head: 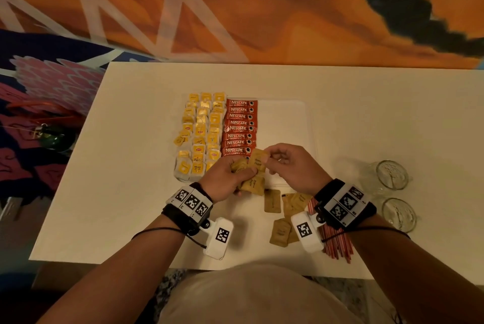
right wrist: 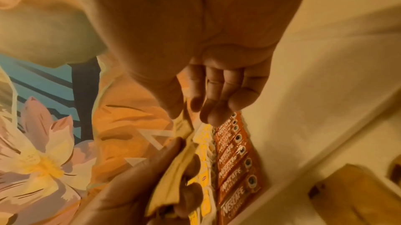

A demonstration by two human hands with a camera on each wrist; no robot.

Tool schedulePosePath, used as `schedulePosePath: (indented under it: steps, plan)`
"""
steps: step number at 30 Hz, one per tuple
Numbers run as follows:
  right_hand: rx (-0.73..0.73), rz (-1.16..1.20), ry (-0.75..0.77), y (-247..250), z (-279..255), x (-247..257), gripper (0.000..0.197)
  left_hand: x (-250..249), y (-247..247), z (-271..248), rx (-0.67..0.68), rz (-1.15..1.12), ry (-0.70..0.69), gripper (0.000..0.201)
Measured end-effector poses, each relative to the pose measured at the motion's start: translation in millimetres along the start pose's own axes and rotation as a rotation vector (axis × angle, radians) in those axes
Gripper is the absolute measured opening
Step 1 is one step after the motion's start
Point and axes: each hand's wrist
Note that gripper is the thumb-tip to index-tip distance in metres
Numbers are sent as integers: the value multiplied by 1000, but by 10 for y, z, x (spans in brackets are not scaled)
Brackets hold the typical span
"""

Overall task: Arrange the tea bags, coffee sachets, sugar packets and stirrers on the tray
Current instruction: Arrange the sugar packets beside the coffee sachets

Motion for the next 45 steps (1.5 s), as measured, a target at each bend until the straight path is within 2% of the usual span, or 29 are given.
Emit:
schedulePosePath:
  steps: [4,13,19,23,29,33,39,45]
  plan:
    - [46,-68,-17,-19,-46,-80,14,-13,-16,45,-42,-23,-4,23]
    - [-76,-79,-43,-14,6,-161,15,-53,-38,147,-42,-21,20,22]
    - [-60,-169,-76,50,120,-200,18,-30,12,211,-41,-27,39,18]
    - [-124,-197,-110,203,383,-217,18,-73,78,235,-43,-184,94,19]
    - [-140,-317,-146,414,1019,-251,21,-123,241,290,-68,-363,129,21]
    - [-132,-387,-219,466,1418,-351,32,-131,345,319,-34,-490,139,21]
    - [-119,-455,-305,499,1754,-497,31,-147,425,308,-33,-538,129,19]
    - [-115,-436,-364,510,1857,-474,26,-140,398,277,-73,-547,159,22]
Point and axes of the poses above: each hand's wrist, its own z-axis towards the middle knuckle, its own y-axis out of the back of the hand, x = y × z, and after that the axes turned 6 degrees about y, right-handed
